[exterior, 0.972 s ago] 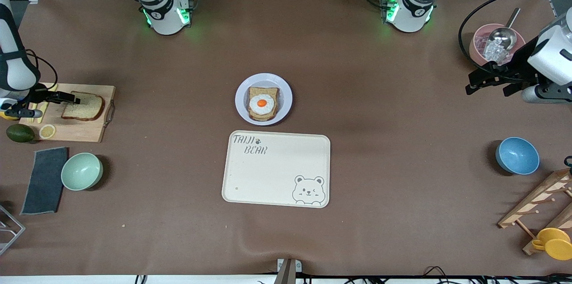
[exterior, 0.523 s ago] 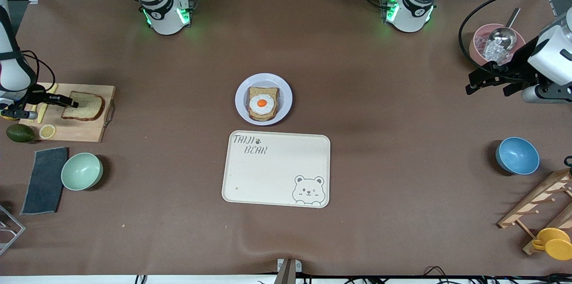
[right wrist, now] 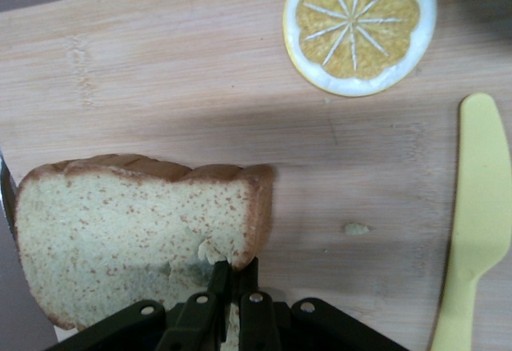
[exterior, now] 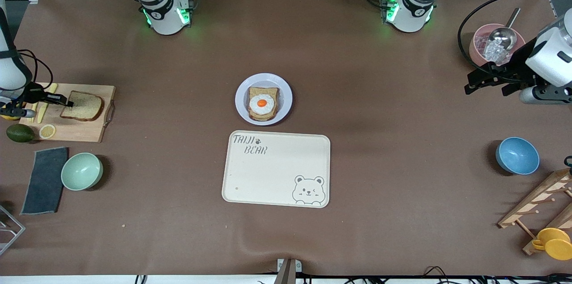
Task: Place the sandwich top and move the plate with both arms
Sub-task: 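Lift the bread slice with the right gripper and carry it toward the plate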
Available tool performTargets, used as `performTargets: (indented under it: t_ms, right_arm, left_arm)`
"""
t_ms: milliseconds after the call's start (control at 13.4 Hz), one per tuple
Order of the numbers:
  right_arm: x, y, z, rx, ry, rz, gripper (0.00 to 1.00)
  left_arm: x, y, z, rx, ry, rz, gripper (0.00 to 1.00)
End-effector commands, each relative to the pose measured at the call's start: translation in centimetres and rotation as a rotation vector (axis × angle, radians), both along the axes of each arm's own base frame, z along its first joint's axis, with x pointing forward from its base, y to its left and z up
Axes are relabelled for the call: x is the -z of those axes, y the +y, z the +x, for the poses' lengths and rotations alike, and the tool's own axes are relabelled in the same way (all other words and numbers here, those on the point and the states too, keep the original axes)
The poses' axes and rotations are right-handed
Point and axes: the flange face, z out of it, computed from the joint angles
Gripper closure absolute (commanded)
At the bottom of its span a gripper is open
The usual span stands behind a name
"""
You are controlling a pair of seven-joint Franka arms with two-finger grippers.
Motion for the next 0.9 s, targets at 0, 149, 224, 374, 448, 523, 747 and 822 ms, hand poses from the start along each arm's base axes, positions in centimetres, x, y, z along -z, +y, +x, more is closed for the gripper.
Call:
performTargets:
  t_ms: [0,149,224,374,448,523,747,822]
  right_arm:
    - [0.2,-0.5,-0.3,-0.008,-0.003,0.023,1.00]
    - [-0.6,-0.6,0.1,-0.013,-0.001,0.032,1.00]
    - [-1.2,-0.6,0.4,-0.017,0.004,0.042,1.00]
    - [-2.2,-0.6,0.8,-0.026,0.012,0.062,1.00]
    - [-3.0,-0.6,0.9,-0.027,0.008,0.060,1.00]
    - [-3.5,-0.4,0.9,-0.030,0.008,0.064,1.00]
    - [-5.3,0.0,0.9,-0.035,0.015,0.085,1.00]
    - [-5.7,0.3,1.0,-0.029,0.010,0.100,1.00]
  left_arm:
    - [-0.2,0.1,-0.1,0.007,0.004,-0.002,0.00]
    - [-0.5,0.3,0.0,0.007,-0.003,0.011,0.00]
    - [-0.4,0.5,0.0,-0.003,-0.001,0.011,0.00]
    - [-0.6,1.0,-0.1,-0.003,-0.005,0.012,0.00]
    - [-0.8,0.8,-0.1,-0.017,-0.006,0.013,0.00]
    - [-0.9,0.6,-0.3,-0.015,-0.005,0.013,0.00]
    - [-1.3,0.8,-0.4,-0.017,-0.012,0.013,0.00]
    - [-1.5,0.8,-0.5,-0.014,-0.017,0.013,0.00]
